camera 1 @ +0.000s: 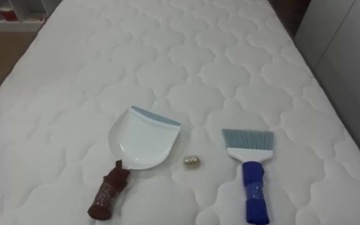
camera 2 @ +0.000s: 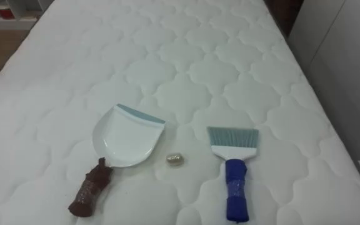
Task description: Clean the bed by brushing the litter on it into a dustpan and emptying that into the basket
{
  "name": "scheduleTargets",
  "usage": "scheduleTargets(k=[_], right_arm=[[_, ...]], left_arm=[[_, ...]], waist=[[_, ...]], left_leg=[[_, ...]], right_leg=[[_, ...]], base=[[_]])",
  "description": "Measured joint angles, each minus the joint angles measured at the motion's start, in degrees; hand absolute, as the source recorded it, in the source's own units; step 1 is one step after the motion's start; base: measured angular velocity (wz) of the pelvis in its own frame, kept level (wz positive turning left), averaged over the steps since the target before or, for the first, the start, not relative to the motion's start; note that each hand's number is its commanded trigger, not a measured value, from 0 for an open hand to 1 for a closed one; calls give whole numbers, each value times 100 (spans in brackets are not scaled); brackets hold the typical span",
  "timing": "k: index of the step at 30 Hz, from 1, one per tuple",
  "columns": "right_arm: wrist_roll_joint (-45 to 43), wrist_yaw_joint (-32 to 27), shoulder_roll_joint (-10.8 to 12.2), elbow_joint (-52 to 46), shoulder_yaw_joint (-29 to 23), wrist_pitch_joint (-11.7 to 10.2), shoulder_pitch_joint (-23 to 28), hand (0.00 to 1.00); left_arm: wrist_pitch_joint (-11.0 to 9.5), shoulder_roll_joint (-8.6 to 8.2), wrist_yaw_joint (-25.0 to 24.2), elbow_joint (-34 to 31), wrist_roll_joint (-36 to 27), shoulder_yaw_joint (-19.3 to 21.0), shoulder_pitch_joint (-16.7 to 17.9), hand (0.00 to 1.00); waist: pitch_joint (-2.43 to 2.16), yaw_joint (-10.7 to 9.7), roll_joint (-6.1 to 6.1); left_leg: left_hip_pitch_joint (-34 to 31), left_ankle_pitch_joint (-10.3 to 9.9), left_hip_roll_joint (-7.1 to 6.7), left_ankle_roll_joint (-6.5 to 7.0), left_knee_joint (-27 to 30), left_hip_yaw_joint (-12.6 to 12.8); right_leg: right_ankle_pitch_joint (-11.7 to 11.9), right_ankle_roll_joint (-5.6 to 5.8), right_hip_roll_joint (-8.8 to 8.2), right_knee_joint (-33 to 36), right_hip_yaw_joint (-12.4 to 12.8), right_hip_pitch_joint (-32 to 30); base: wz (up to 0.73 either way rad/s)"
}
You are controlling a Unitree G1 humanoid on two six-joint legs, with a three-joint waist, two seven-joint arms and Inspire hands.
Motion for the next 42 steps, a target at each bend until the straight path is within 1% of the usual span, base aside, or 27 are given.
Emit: scheduleTargets(k=[6,13,16,19,22,24,25,26,27,28,30,32,34,36,40,42], right_arm=[[-27,-1,-16,-7,-6,-182,-7,0],[-19,-51,-16,-3,-12,-223,-30,0],[-22,-155,-18,0,-19,-263,-51,0],[-34,-166,-22,17,-22,-367,-54,0],[-28,-169,-30,38,-20,-400,-51,0],[-24,-237,-32,31,-22,-490,-55,0],[-24,-281,-33,3,-14,-505,-54,0],[-24,-298,-34,-4,-11,-525,-58,0],[-23,-350,-35,-28,-9,-558,-68,0],[-19,-362,-38,-36,-9,-570,-87,0],[-2,-421,-41,-38,-5,-666,-146,0],[0,-452,-41,-46,-2,-747,-176,0],[1,-455,-53,-75,-1,-823,-185,0],[-13,-456,-68,-98,-1,-869,-184,0],[-42,-454,-80,-99,1,-917,-163,0],[-43,-452,-94,-108,0,-916,-162,0]], left_arm=[[-104,1,-129,0,6,6,-29,0],[-119,1,-86,0,3,6,-62,0],[-191,1,-61,2,12,27,-55,0],[-297,-5,26,-20,228,190,-55,0],[-345,-4,210,-183,243,294,-60,0],[-527,-3,455,-387,218,366,-70,0],[-588,-3,578,-550,178,376,-70,0],[-616,-3,639,-648,167,376,-70,0],[-718,-2,747,-821,165,375,-78,0],[-761,-2,798,-910,165,372,-87,0],[-917,3,946,-1127,175,353,-186,0],[-971,3,1009,-1291,180,311,-261,0],[-1108,8,1141,-1532,178,204,-263,0],[-1176,8,1204,-1642,178,115,-265,0],[-1242,8,1317,-1923,180,-5,-284,0],[-1334,12,1411,-1979,180,-4,-326,0]], waist=[[1,28,11],[2,54,-6],[6,69,-23],[6,80,-44],[5,67,-62],[-1,72,-56],[8,77,-69],[7,78,-70],[2,82,-74],[-11,80,-49],[-10,74,-68],[-23,73,-66],[-22,77,-87],[-23,62,-89],[-25,41,-101],[-29,40,-94]], left_leg=[[-1,0,0,0,-1,7],[7,0,0,0,1,4],[0,0,0,0,1,11],[-8,0,1,0,-2,-6],[-27,0,-4,0,0,-40],[-32,0,-2,0,0,-41],[-51,0,-1,0,-7,-39],[-60,0,-1,0,-7,-38],[-79,0,-1,0,-6,-36],[-84,0,-2,0,-5,-36],[-93,0,-2,0,-6,-36],[-101,0,-2,0,-7,-36],[-102,0,0,0,-9,-34],[-116,0,-1,0,-9,-36],[-144,0,0,0,-10,-36],[-185,0,2,0,-2,-39]], right_leg=[[0,0,0,0,3,11],[-1,0,-1,14,11,-8],[-2,-1,0,25,27,-29],[-1,-2,16,9,84,-43],[-1,-2,15,2,66,-49],[0,-2,18,1,65,-83],[0,-2,19,1,66,-83],[0,-2,19,0,65,-86],[0,-2,18,-3,65,-100],[0,-2,18,-2,68,-106],[1,-1,18,-2,68,-120],[1,-1,18,-2,61,-131],[1,-1,24,0,66,-140],[2,0,25,1,71,-143],[7,-3,17,9,77,-173],[15,-7,18,17,76,-212]], base=[[0],[0],[-1],[-1],[4],[0],[0],[0],[0],[0],[0],[0],[-2],[-2],[0],[0]])
